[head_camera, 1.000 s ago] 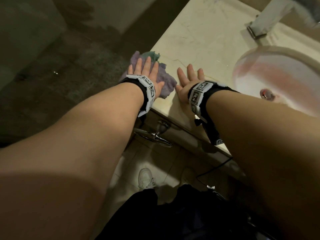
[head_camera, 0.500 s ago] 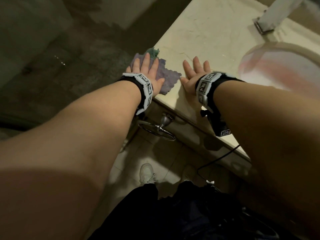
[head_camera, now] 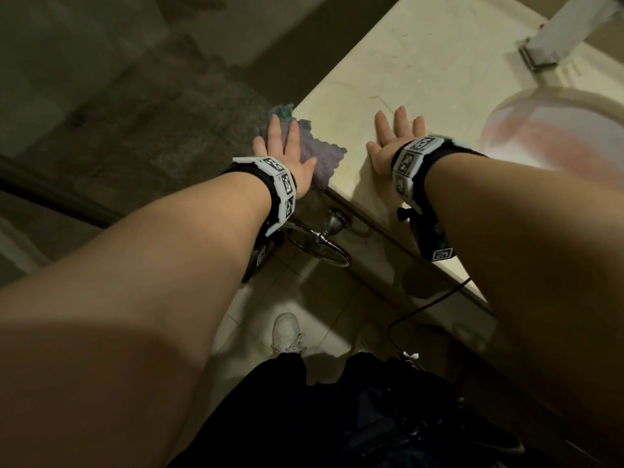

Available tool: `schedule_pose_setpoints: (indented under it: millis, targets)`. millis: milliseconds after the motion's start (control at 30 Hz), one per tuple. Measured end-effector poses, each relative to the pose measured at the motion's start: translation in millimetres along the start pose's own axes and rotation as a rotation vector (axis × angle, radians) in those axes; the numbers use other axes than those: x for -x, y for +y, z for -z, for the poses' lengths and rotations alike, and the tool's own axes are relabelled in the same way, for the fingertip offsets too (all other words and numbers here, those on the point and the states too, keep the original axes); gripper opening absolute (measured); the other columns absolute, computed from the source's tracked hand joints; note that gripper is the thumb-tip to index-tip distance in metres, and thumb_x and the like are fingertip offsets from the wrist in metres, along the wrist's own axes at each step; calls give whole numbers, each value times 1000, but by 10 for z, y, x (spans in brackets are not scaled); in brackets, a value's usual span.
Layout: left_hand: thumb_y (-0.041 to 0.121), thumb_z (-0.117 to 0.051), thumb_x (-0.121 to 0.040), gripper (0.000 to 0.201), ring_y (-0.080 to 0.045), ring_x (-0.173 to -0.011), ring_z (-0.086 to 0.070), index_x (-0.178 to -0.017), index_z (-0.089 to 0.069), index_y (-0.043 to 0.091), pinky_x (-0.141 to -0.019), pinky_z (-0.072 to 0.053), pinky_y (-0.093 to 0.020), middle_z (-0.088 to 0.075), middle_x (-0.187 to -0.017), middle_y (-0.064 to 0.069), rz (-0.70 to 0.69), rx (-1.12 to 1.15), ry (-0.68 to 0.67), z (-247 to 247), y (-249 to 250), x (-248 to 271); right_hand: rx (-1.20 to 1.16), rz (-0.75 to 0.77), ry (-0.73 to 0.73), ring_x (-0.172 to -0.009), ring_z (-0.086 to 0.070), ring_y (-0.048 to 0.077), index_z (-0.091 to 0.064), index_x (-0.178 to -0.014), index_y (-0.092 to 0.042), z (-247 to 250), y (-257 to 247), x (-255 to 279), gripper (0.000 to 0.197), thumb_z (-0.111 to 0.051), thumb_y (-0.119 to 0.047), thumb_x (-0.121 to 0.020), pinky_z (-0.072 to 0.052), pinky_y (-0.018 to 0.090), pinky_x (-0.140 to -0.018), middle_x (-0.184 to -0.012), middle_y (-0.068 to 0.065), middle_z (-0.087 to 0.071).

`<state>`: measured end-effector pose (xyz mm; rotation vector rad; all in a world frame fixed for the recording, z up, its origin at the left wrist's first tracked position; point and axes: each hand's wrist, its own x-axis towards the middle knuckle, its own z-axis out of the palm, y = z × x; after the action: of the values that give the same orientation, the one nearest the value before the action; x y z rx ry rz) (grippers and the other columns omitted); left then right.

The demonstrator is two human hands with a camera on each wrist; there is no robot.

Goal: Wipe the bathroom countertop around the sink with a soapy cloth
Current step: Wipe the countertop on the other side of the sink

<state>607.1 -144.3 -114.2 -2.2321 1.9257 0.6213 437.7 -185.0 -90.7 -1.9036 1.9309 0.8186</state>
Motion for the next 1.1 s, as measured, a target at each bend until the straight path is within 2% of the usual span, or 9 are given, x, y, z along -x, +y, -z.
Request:
schedule_pose_setpoints:
  millis: [67, 167, 333, 500, 633, 800, 967, 1100]
  targets:
    - [47, -30, -98, 69, -35, -146, 1, -152, 5, 22, -118, -9, -50, 13, -160, -4, 18, -2, 25, -19, 55, -33, -22, -7, -3, -148, 13, 26, 15, -149, -30, -6, 5, -28, 60, -11, -47, -98, 0, 41, -120, -159, 1, 19]
    - [48, -31, -97, 71, -35, -147, 4, -152, 4, 20, -118, -4, -50, 10, -160, -7, 22, -14, 41, -18, 121, -129, -148, -14, -18, -147, 15, 26, 13, -149, -34, -30, -16, -53, 59, -10, -48, -97, 2, 46, -121, -159, -2, 19]
    - [46, -35, -96, 73, -38, -144, -12, -152, -2, 13, -119, -1, -48, -4, -159, -17, -50, -90, 109, 4, 160, -338, -202, -7, 0, -147, 16, 27, 14, -148, -37, -67, 1, -94, 57, -11, -47, -97, 2, 52, -119, -158, -4, 20]
    - [45, -37, -96, 73, -38, -141, -21, -152, -4, 11, -118, -5, -49, -10, -157, -20, -139, -125, 130, 67, 267, -569, -238, -8, 3, -147, 17, 27, 13, -148, -39, -60, 4, -94, 56, -13, -47, -98, 3, 54, -118, -158, -6, 21]
    - [45, -36, -96, 73, -39, -139, -24, -152, -3, 12, -116, -11, -49, -8, -158, -19, -166, -122, 118, 103, 335, -655, -238, -7, 9, -147, 17, 27, 12, -148, -40, -65, 25, -122, 56, -13, -49, -98, 5, 54, -118, -158, -6, 19]
    - [48, -30, -97, 71, -35, -140, -20, -152, 5, 20, -113, -19, -50, 2, -160, -9, -101, -115, 26, 203, 364, -648, -226, -8, -6, -146, 18, 27, 14, -147, -41, -44, 34, -140, 56, -12, -50, -97, 4, 54, -118, -158, -6, 21]
    - [49, -29, -97, 71, -34, -139, -22, -152, 5, 20, -111, -23, -45, 7, -160, -9, -150, -173, 62, 141, 255, -532, -193, -4, 3, -147, 17, 27, 15, -147, -40, -51, 38, -143, 57, -10, -50, -97, 2, 54, -118, -158, -6, 21]
    - [51, -28, -96, 71, -34, -140, -20, -152, 3, 20, -113, -21, -44, 8, -160, -9, -162, -187, 86, 61, 134, -403, -209, -10, 4, -146, 18, 28, 14, -147, -39, -55, 19, -163, 58, -11, -50, -97, 1, 54, -118, -158, -5, 22]
